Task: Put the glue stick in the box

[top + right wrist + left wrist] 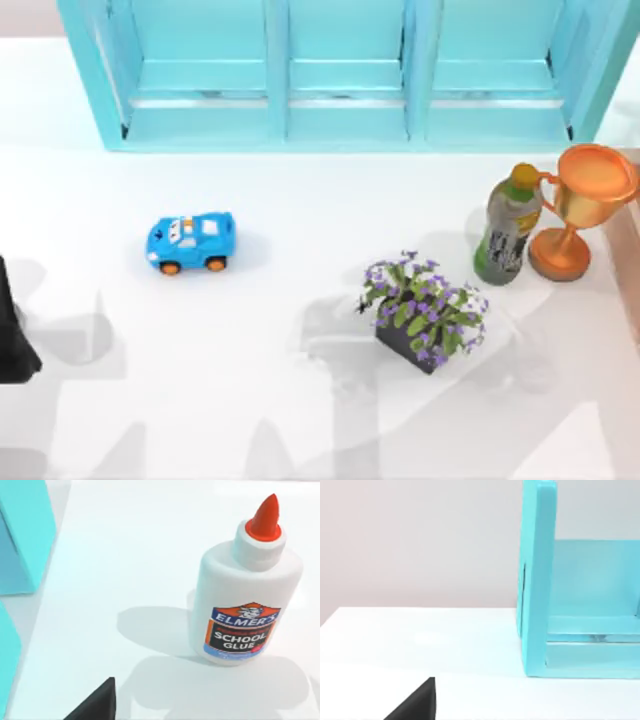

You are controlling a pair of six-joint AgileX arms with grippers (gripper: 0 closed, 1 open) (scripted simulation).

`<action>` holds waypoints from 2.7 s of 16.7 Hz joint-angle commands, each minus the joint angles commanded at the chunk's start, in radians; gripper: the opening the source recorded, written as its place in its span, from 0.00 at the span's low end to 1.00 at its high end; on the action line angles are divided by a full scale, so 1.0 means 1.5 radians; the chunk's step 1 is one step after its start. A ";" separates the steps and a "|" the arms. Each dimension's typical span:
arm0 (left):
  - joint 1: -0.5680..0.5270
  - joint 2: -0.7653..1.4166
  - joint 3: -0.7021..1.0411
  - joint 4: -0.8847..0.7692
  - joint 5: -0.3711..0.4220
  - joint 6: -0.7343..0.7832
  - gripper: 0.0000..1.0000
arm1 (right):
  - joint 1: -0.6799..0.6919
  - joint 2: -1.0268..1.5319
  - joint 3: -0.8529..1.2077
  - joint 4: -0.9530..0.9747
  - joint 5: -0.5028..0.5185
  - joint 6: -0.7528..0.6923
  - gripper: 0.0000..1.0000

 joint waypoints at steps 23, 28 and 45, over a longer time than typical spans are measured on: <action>0.000 0.000 0.000 0.000 0.000 0.000 1.00 | 0.020 0.245 0.301 -0.055 0.022 0.009 1.00; 0.000 0.000 0.000 0.000 0.000 0.000 1.00 | 0.020 0.245 0.301 -0.055 0.022 0.009 0.85; 0.000 0.000 0.000 0.000 0.000 0.000 1.00 | 0.020 0.245 0.301 -0.055 0.022 0.009 0.00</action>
